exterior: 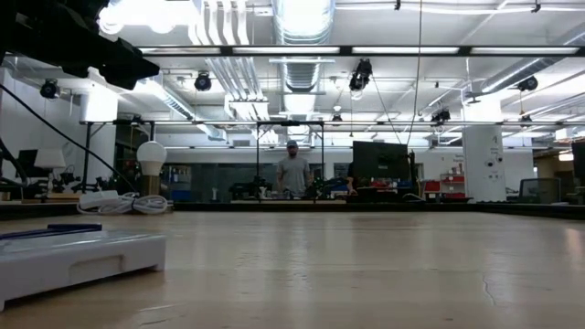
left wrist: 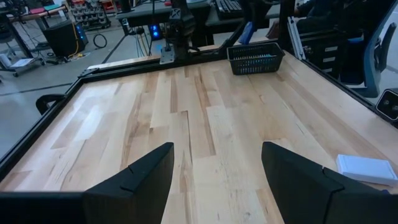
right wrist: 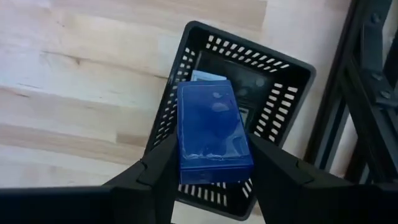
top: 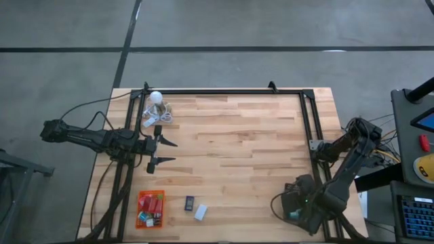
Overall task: Pick & Place Office items
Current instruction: Put the top blue digital clock into the black bin
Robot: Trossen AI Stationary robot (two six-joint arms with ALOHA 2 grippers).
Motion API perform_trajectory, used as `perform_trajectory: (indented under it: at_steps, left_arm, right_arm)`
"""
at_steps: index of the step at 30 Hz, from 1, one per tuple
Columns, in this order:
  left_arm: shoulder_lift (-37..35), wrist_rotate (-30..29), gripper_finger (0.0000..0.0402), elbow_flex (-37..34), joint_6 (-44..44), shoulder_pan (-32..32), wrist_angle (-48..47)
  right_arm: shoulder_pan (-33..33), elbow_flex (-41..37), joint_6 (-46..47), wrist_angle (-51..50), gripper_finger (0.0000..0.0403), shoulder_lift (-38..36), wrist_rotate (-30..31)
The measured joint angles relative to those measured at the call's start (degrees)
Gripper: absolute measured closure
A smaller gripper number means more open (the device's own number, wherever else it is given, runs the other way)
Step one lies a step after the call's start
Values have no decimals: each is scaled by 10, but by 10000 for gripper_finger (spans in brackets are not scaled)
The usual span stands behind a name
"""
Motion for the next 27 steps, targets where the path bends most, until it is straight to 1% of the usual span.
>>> perform_trajectory:
  at_steps: [3,6,13,21,27]
  left_arm:
    - [0,0,154,0,0,0,0]
    - [0,0,154,0,0,0,0]
    - [0,0,154,0,0,0,0]
    - [0,0,154,0,0,0,0]
    - [0,0,154,0,0,0,0]
  right_arm:
    - [7,-9,0,14,241,6,2]
    - [13,-14,-1,29,241,28,3]
    - [29,-15,-1,21,241,91,0]
    - [29,-16,-2,21,240,147,1]
    - [29,-16,-4,22,214,159,5]
